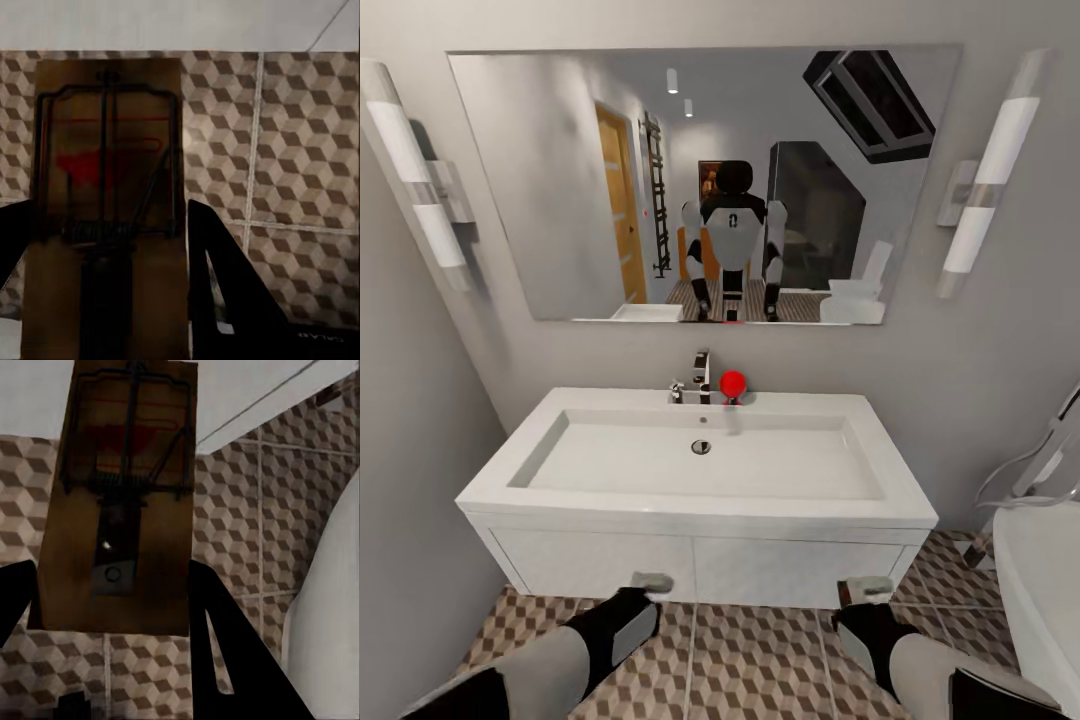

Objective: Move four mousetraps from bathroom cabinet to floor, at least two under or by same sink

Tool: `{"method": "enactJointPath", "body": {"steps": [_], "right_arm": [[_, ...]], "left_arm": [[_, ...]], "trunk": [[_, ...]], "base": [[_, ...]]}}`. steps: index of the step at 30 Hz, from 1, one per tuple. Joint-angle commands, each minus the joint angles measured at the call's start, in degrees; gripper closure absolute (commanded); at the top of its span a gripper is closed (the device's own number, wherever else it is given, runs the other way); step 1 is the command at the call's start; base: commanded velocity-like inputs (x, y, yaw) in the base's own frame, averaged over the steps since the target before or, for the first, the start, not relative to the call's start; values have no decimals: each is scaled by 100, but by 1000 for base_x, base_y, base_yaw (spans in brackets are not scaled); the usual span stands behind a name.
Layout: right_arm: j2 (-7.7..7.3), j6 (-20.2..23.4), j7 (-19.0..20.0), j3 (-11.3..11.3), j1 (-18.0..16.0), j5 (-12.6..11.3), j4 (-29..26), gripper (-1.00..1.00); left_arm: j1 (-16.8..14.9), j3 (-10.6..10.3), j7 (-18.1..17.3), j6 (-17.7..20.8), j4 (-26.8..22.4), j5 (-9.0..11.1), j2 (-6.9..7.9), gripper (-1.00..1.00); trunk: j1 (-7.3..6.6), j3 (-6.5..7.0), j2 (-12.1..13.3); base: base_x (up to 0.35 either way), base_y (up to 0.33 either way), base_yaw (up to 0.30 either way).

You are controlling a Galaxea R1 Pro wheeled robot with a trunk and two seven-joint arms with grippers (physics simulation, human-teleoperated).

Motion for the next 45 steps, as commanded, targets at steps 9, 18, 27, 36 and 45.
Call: {"method": "enactJointPath", "body": {"steps": [9,18,27,36,45], "right_arm": [[19,695,-17,-61,-394,-115,-4,100],[31,734,0,-64,-368,-112,-4,100],[50,735,5,-33,-345,-100,-12,100],[49,717,937,3,-344,-50,9,100],[52,726,959,4,-328,-59,28,100]], "left_arm": [[-432,-16,-13,220,8,213,21,100],[-427,-26,-58,201,9,214,33,100],[-381,-20,-293,-25,-28,225,18,100],[-225,-36,-319,-19,-5,909,32,100],[-198,-42,-314,-29,58,912,86,100]], "trunk": [[2,-12,-8],[2,-12,-8],[2,-12,-8],[200,-174,-369],[397,-335,-730]], "base": [[0,0,0],[0,0,0],[0,0,0],[0,0,0],[0,0,0]]}}
